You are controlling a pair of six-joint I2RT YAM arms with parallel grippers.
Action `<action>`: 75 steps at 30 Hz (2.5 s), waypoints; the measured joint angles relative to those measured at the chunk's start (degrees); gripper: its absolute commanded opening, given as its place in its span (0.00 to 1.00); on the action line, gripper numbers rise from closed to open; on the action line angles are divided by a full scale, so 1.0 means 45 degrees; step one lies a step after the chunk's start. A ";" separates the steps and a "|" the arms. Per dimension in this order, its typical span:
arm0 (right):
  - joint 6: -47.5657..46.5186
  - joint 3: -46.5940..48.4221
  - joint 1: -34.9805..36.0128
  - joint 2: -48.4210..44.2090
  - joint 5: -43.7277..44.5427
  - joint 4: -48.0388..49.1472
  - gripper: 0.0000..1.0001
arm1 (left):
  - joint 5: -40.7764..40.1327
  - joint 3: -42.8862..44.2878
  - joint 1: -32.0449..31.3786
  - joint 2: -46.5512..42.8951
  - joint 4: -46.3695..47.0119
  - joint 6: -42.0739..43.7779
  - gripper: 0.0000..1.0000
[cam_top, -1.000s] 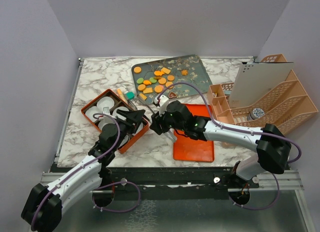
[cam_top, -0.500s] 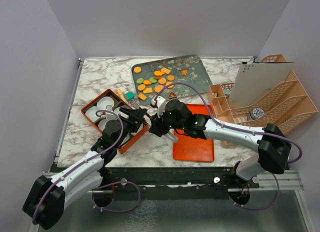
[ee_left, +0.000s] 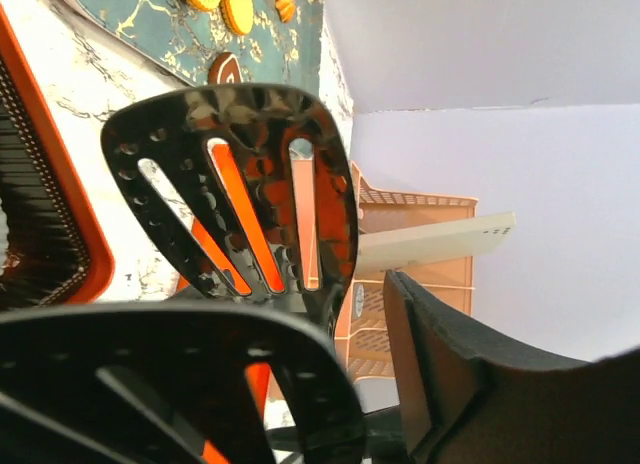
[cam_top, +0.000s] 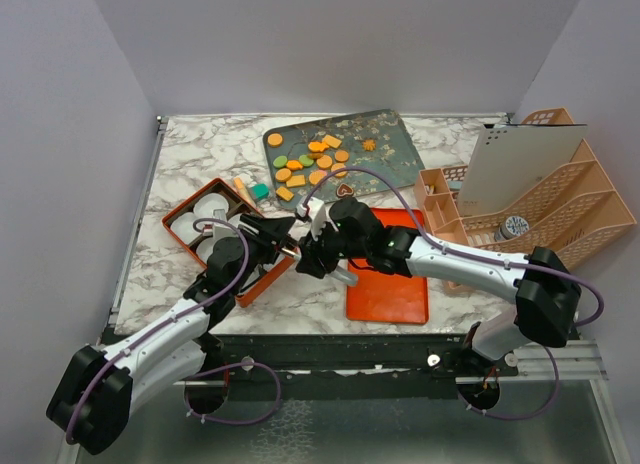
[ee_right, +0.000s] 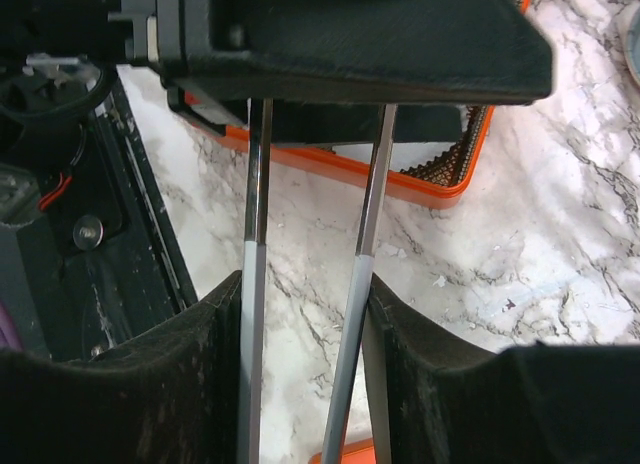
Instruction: Pack the cookies
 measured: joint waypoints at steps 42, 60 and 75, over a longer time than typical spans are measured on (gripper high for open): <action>0.1112 0.2589 -0.0058 0.1491 0.0699 -0.2283 0.51 | -0.0393 -0.0316 -0.0330 0.0063 0.0170 -0.2939 0.55; 0.0432 0.2827 -0.0330 0.1093 0.3390 -0.3371 0.35 | -0.1535 -0.0189 -0.0437 -0.3910 -0.3677 -0.0398 0.84; 0.0316 0.4269 -0.2526 0.1914 0.3730 -0.4993 0.19 | -0.5183 0.4974 -0.0437 -0.6271 -0.8340 0.8364 0.93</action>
